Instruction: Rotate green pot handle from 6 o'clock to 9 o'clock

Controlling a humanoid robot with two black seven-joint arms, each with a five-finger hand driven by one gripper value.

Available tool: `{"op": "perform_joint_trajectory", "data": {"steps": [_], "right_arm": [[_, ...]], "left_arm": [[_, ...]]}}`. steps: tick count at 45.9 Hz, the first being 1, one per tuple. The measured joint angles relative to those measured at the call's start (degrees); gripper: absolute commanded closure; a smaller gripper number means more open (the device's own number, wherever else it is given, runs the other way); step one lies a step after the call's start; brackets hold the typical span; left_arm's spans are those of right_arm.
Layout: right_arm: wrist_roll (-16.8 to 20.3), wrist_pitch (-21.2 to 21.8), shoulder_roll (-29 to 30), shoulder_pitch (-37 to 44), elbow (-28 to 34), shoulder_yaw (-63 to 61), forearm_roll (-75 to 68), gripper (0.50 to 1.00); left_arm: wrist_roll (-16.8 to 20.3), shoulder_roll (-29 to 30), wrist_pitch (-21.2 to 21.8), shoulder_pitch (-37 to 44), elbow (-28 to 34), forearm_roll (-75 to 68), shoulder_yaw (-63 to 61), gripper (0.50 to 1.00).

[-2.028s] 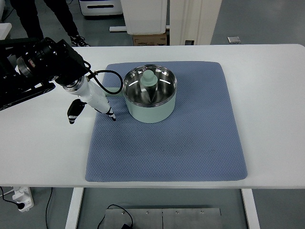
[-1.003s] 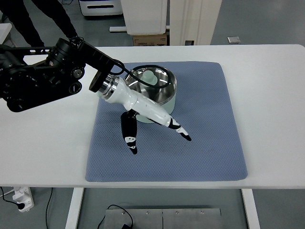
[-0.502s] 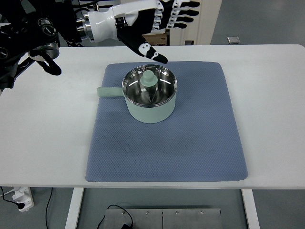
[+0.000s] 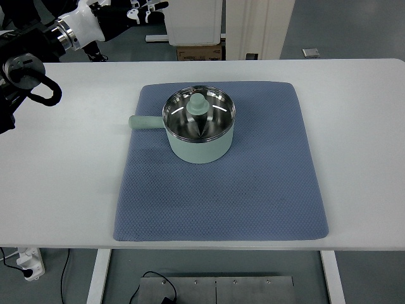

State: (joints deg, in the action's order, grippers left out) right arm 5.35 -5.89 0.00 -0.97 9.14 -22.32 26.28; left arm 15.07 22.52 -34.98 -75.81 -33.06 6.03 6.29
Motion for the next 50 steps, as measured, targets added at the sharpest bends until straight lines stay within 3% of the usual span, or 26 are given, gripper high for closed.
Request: {"op": "perform_joint_trajectory", "data": {"steps": [15,23,36,50], "right_arm": [[0.0,0.0,0.0,0.0,0.0,0.0,0.0,0.5],[0.0,0.0,0.0,-0.03,0.0,0.0,0.0,0.5],[0.0,0.0,0.0,-0.01,0.0,0.0,0.0,0.5],[0.0,-0.01,0.0,-0.01,0.0,0.0,0.0,0.5]], "left_arm": [[-7.6,-2.16,0.01,3.37,8.36,11.31,0.91,0.5],[-10.39,-3.55,5.61,7.4,9.42,14.85,4.24,0.5],[-10.62,-5.6,12.08,15.18,9.45,15.47,15.74,0.5],[-10.57,-6.55,13.01,20.18,9.43,15.51,24.75,0.5]]}}
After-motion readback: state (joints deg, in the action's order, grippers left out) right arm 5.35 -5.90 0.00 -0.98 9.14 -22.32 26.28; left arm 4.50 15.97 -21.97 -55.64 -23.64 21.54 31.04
